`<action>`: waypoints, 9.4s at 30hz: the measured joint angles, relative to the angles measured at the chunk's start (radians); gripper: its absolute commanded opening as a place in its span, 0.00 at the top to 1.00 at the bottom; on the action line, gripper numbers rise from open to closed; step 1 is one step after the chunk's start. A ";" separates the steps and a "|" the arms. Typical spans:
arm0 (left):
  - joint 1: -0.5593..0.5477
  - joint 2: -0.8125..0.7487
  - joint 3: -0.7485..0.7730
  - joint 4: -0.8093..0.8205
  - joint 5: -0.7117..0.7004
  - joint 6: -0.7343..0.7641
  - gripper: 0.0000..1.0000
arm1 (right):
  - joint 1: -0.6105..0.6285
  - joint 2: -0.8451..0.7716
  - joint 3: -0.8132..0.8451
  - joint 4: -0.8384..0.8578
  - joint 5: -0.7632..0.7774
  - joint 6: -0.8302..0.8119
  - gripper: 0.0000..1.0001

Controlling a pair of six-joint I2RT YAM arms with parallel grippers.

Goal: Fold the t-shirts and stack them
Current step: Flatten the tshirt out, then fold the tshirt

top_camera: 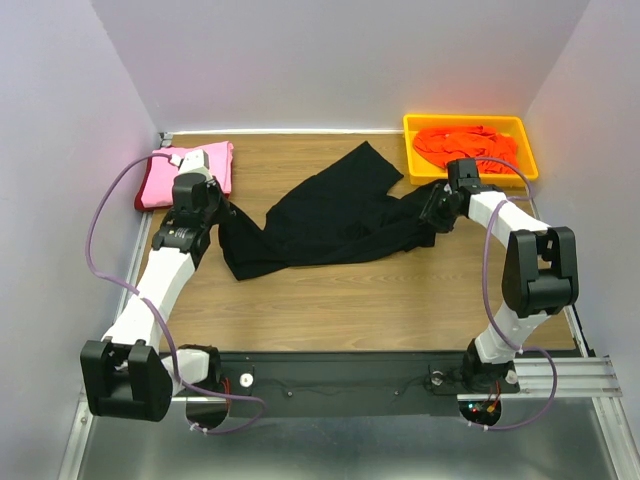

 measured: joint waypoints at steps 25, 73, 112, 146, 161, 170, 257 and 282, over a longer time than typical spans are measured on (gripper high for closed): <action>0.000 -0.010 0.000 -0.004 0.000 0.000 1.00 | 0.000 -0.054 -0.166 0.176 -0.004 0.212 0.47; 0.022 -0.022 0.166 -0.092 -0.061 -0.006 1.00 | -0.032 -0.290 -0.130 0.178 0.128 0.232 0.99; 0.048 -0.339 1.020 0.054 -0.021 0.110 1.00 | -0.018 -0.800 0.655 0.086 0.317 -0.377 0.99; 0.048 0.527 0.438 0.109 0.006 0.042 1.00 | -0.021 0.042 0.169 0.195 0.320 -0.384 0.99; 0.048 0.072 0.077 0.073 0.061 -0.249 1.00 | -0.075 0.052 0.201 0.220 0.304 -0.411 0.99; 0.043 -0.250 -0.161 -0.055 0.091 -0.463 1.00 | -0.088 0.044 0.201 0.220 0.284 -0.407 0.99; 0.060 0.320 -0.120 0.183 -0.114 -0.257 0.44 | -0.169 0.167 0.113 0.259 -0.208 0.023 0.63; 0.081 0.562 0.016 0.186 -0.147 -0.233 1.00 | -0.281 0.214 -0.011 0.369 -0.112 0.119 0.74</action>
